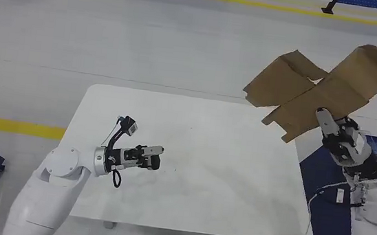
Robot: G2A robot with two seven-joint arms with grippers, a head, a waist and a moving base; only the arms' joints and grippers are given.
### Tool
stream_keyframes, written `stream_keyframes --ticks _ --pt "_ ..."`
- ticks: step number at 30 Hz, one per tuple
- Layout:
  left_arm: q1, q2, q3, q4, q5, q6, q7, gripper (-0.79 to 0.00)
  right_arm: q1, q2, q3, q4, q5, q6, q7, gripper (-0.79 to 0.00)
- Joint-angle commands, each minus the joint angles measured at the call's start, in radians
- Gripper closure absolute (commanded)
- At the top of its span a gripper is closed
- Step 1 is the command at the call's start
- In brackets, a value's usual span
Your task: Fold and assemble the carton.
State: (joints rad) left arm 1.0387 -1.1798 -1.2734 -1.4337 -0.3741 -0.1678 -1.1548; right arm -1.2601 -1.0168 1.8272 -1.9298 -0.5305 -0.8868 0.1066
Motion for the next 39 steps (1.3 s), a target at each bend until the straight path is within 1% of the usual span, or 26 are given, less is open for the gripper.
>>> stream_keyframes --ticks 1,3,6,9,11,14,16,18,20,24,27,28,30,34,36,39 --pt "0.0 0.0 0.0 0.0 0.0 0.0 0.0 -0.785 -0.016 -0.017 -0.009 -0.054 -0.482 0.078 -0.281 0.0" --pt "0.0 0.0 0.0 0.0 0.0 0.0 0.0 -0.785 -0.049 -0.029 -0.053 -0.064 -0.733 0.174 -0.539 0.0" --pt "0.0 0.0 0.0 0.0 0.0 0.0 0.0 -0.785 -0.083 -0.032 -0.096 -0.05 -1.056 0.321 -0.839 0.0" --pt "0.0 0.0 0.0 0.0 0.0 0.0 0.0 -0.785 -0.099 -0.027 -0.11 -0.025 -1.284 0.459 -1.033 0.0" --pt "0.0 0.0 0.0 0.0 0.0 0.0 0.0 -0.785 -0.107 -0.024 -0.112 -0.01 -1.38 0.541 -1.126 0.0" --pt "0.0 0.0 0.0 0.0 0.0 0.0 0.0 -0.785 -0.112 -0.017 -0.101 -0.009 -1.541 0.663 -1.217 0.0" --pt "0.0 0.0 0.0 0.0 0.0 0.0 0.0 -0.785 -0.12 -0.012 -0.101 0.0 -1.662 0.752 -1.257 0.0" --pt "0.0 0.0 0.0 0.0 0.0 0.0 0.0 -0.785 -0.121 -0.008 -0.11 0.016 -1.763 0.814 -1.278 0.0" --pt "0.0 0.0 0.0 0.0 0.0 0.0 0.0 -0.785 -0.117 -0.005 -0.132 0.046 -1.844 0.848 -1.279 0.0" --pt "0.0 0.0 0.0 0.0 0.0 0.0 0.0 -0.785 -0.099 0.0 -0.179 0.099 -1.922 0.838 -1.295 0.0" --pt "0.0 0.0 0.0 0.0 0.0 0.0 0.0 -0.785 -0.09 0.001 -0.19 0.1 -1.882 0.833 -1.302 0.0" --pt "0.0 0.0 0.0 0.0 0.0 0.0 0.0 -0.785 -0.091 0.001 -0.195 0.096 -1.829 0.8 -1.316 0.0" --pt "0.0 0.0 0.0 0.0 0.0 0.0 0.0 -0.785 -0.086 -0.001 -0.188 0.082 -1.645 0.689 -1.327 0.0" --pt "0.0 0.0 0.0 0.0 0.0 0.0 0.0 -0.785 -0.08 -0.002 -0.152 0.045 -1.3 0.455 -1.263 0.0" --pt "0.0 0.0 0.0 0.0 0.0 0.0 0.0 -0.785 -0.08 -0.003 -0.134 0.028 -1.126 0.335 -1.194 0.0" --pt "0.0 0.0 0.0 0.0 0.0 0.0 0.0 -0.785 -0.085 -0.002 -0.122 0.023 -0.843 0.157 -1.043 0.0"
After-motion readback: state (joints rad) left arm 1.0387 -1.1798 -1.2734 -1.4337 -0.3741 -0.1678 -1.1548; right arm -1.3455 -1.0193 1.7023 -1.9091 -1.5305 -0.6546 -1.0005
